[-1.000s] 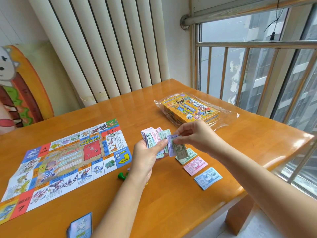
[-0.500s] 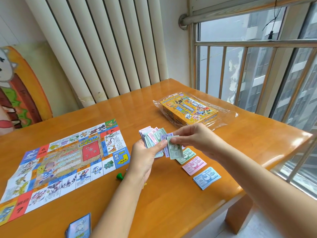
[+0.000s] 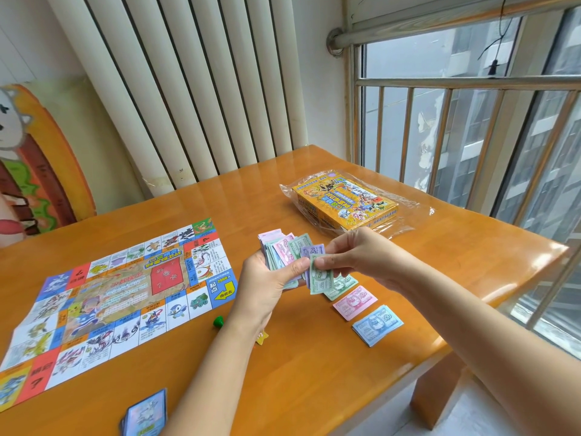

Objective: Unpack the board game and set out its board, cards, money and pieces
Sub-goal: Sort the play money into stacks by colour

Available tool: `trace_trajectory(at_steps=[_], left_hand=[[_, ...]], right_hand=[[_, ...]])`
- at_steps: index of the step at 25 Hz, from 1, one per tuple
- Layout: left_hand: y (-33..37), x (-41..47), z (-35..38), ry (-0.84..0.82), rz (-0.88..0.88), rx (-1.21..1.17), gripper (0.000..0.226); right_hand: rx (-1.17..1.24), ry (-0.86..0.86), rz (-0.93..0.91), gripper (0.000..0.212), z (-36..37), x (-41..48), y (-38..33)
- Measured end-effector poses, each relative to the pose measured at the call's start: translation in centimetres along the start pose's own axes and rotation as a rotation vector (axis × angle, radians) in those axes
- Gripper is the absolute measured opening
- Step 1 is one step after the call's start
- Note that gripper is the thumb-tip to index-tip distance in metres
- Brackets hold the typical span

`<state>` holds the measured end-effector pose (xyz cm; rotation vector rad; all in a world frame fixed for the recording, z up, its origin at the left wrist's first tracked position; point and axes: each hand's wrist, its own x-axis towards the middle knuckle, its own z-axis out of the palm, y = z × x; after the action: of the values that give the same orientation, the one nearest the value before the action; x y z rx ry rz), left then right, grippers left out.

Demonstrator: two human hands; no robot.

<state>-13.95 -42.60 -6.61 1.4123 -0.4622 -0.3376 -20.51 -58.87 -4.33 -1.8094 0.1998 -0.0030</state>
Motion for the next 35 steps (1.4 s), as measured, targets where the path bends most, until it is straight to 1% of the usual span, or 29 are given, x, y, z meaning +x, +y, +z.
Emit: trace_trajectory(at_steps=[2, 5, 7, 9, 10, 13, 15, 17, 20, 22, 26, 30, 33, 35], left_hand=[[0.3, -0.1, -0.1, -0.029, 0.001, -0.006, 0.025], [0.5, -0.2, -0.3, -0.065, -0.01, -0.025, 0.026], [0.5, -0.2, -0.5, -0.067, -0.02, -0.03, 0.026], [0.5, 0.0, -0.7, -0.053, -0.02, -0.035, 0.026], [0.4, 0.0, -0.8, -0.042, -0.019, -0.039, 0.026], [0.4, 0.1, -0.8, -0.037, -0.014, -0.032, 0.027], [0.3, 0.0, -0.7, -0.045, -0.013, -0.01, 0.028], [0.3, 0.0, -0.6, -0.036, -0.021, -0.009, 0.028], [0.2, 0.1, -0.8, -0.024, -0.033, -0.007, 0.028], [0.2, 0.1, -0.7, -0.037, -0.036, -0.001, 0.029], [0.2, 0.0, -0.5, -0.054, -0.018, 0.033, 0.032], [0.2, -0.2, -0.2, -0.056, 0.0, 0.068, 0.031], [0.1, -0.3, -0.2, -0.056, 0.001, 0.062, 0.033], [0.0, -0.2, -0.2, -0.061, -0.007, 0.055, 0.032]], right_hand=[[-0.005, -0.02, -0.013, 0.011, -0.2, -0.1, -0.2], [-0.014, -0.096, -0.029, 0.017, -0.6, -0.5, -0.7], [-0.007, -0.147, -0.041, 0.015, -1.0, -0.6, -0.9], [-0.007, -0.152, -0.05, 0.005, -1.0, -0.7, -0.9], [-0.007, -0.132, -0.057, 0.004, -1.0, -0.6, -0.9], [0.034, -0.011, -0.071, 0.011, -1.0, -0.4, -0.8], [0.077, 0.078, -0.109, 0.01, -1.2, -0.3, -1.1], [0.106, 0.128, -0.168, 0.013, -1.5, -0.4, -1.5], [0.128, 0.131, -0.237, 0.01, -1.8, -0.5, -2.1], [0.108, 0.131, -0.252, 0.012, -1.9, -0.5, -2.4], [0.047, 0.105, -0.172, 0.005, -1.2, -0.3, -1.8], [-0.012, 0.146, -0.141, 0.011, -0.1, -0.2, -1.0], [0.012, 0.164, -0.143, 0.008, 0.2, -0.1, -0.7], [0.0, 0.176, -0.136, 0.016, 0.2, 0.1, -0.4]])
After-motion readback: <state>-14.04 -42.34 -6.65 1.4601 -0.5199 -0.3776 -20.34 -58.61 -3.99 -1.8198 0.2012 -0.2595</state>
